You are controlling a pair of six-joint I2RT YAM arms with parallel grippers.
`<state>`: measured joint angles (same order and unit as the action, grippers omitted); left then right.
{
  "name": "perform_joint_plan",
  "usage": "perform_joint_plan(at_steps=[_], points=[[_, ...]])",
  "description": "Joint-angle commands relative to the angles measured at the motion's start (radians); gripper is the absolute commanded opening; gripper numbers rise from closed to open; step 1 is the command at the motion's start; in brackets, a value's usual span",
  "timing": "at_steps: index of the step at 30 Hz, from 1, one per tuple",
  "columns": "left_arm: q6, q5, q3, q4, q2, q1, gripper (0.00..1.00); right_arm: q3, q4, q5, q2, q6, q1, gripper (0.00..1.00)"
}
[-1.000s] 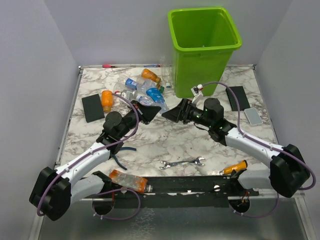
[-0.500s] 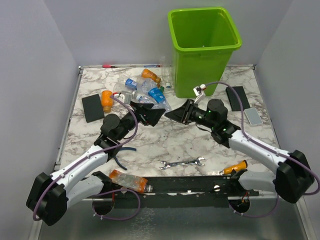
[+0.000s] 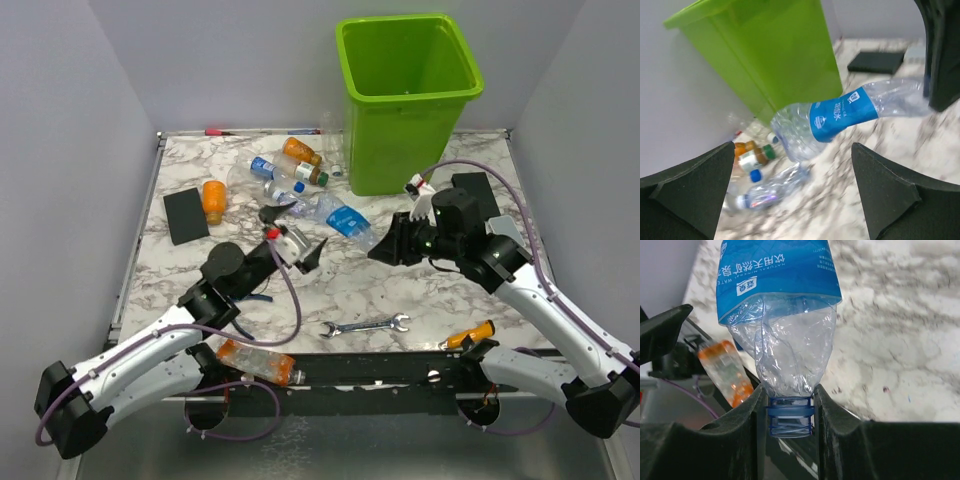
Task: Put the plastic bottles in the bin
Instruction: Pick up the plastic bottle at the center of the board.
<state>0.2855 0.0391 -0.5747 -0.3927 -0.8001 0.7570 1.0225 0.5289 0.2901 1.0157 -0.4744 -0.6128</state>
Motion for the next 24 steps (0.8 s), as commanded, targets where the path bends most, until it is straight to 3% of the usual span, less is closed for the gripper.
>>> perform_joint_plan(at_steps=[1, 7, 15, 24], points=[[0.615, -0.115, -0.005, 0.18, -0.063, 0.152, 0.99, 0.023, 0.261, 0.005, 0.031, 0.111, 0.002, 0.0], [0.783, -0.164, -0.033, 0.208, -0.168, 0.258, 0.99, 0.071, 0.256, 0.113, 0.073, 0.145, 0.002, 0.0], [0.829, -0.189, -0.064, 0.214, -0.263, 0.299, 0.87, 0.136, 0.318, 0.177, 0.099, 0.201, 0.003, 0.0], [0.805, -0.272, -0.117, 0.134, -0.355, 0.314, 0.45, 0.113, 0.319, 0.253, 0.082, 0.248, 0.002, 0.0]])
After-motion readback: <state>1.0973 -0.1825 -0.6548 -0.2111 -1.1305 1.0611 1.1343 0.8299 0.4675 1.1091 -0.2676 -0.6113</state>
